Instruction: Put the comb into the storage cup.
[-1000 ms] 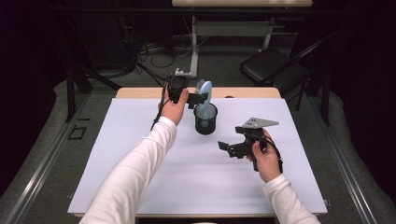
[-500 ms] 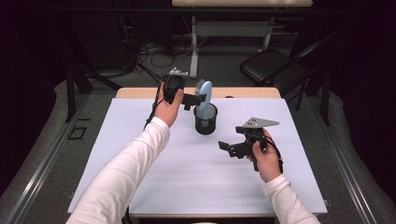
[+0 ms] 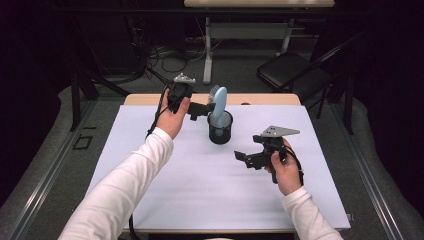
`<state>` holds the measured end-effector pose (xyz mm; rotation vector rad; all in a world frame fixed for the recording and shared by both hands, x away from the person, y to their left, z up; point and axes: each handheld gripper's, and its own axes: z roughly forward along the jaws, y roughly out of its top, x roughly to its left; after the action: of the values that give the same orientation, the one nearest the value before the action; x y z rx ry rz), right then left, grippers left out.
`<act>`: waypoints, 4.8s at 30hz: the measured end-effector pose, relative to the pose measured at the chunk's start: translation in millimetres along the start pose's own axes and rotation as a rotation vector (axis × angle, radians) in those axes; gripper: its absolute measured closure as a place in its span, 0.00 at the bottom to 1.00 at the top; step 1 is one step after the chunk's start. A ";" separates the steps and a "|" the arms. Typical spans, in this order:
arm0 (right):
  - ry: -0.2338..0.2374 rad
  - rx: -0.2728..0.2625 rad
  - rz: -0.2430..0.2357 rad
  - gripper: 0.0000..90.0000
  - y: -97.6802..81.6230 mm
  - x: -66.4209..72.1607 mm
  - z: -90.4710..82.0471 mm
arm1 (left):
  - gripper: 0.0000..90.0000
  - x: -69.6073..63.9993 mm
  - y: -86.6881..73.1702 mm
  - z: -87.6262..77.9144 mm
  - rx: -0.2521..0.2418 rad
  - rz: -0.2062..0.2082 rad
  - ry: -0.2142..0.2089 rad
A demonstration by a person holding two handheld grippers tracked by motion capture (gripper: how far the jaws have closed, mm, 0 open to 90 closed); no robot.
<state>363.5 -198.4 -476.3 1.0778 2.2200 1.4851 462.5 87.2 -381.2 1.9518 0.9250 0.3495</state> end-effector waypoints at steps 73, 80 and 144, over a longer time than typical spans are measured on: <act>-0.008 0.001 0.018 0.01 -0.7 -5.4 -3.3 | 0.02 -1.7 -88.3 -72.4 -0.025 0.039 -0.096; -0.002 0.001 0.008 0.01 0.5 -1.8 -3.0 | 0.02 -2.5 -102.7 -75.0 -0.040 0.038 -0.095; -0.186 0.054 -0.007 0.01 -67.0 -11.0 -48.9 | 0.03 21.9 -196.5 -77.7 -0.106 -0.040 -0.003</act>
<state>313.8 -253.1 -515.4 1.1719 2.1428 1.2726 341.7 209.7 -505.9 1.8343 0.9235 0.3653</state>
